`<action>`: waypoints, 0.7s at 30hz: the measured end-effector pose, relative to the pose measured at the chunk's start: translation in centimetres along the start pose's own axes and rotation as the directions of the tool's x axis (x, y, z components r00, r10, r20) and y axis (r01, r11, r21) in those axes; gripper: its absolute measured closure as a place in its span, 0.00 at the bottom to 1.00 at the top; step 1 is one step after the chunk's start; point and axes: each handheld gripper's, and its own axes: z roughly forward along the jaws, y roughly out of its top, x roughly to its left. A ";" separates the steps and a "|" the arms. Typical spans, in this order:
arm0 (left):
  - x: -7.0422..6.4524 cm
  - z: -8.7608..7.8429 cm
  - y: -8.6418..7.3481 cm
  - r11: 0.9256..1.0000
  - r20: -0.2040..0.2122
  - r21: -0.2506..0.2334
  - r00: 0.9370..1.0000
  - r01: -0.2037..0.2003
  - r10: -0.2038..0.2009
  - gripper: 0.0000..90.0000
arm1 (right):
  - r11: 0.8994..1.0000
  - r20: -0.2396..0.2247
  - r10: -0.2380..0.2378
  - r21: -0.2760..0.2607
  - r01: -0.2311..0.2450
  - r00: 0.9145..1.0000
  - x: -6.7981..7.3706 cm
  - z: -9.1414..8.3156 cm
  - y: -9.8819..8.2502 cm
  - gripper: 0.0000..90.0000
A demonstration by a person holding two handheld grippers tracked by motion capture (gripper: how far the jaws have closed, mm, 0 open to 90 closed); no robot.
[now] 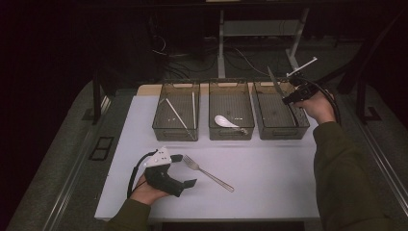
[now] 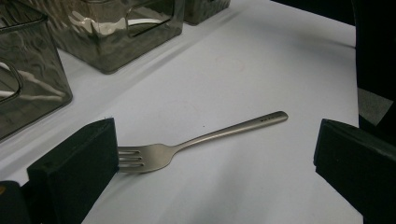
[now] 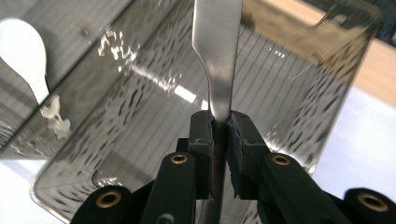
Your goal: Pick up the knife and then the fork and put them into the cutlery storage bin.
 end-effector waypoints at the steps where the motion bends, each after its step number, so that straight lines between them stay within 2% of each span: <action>1: 0.0 0.0 0.0 1.000 0.000 0.000 1.000 0.002 -0.002 0.00 | 1.000 0.011 -0.003 0.007 0.003 1.000 0.0 0.3 -0.1 0.89; 6: 0.0 0.0 0.0 1.000 0.000 -0.001 1.000 0.002 -0.002 0.00 | 0.999 -0.004 0.024 0.027 -0.024 1.000 -0.3 1.6 -0.9 0.89; 21: 0.0 0.0 0.0 1.000 0.002 0.001 1.000 0.005 -0.005 0.00 | 0.993 0.010 0.046 0.110 -0.047 0.999 -0.6 5.0 -2.6 0.89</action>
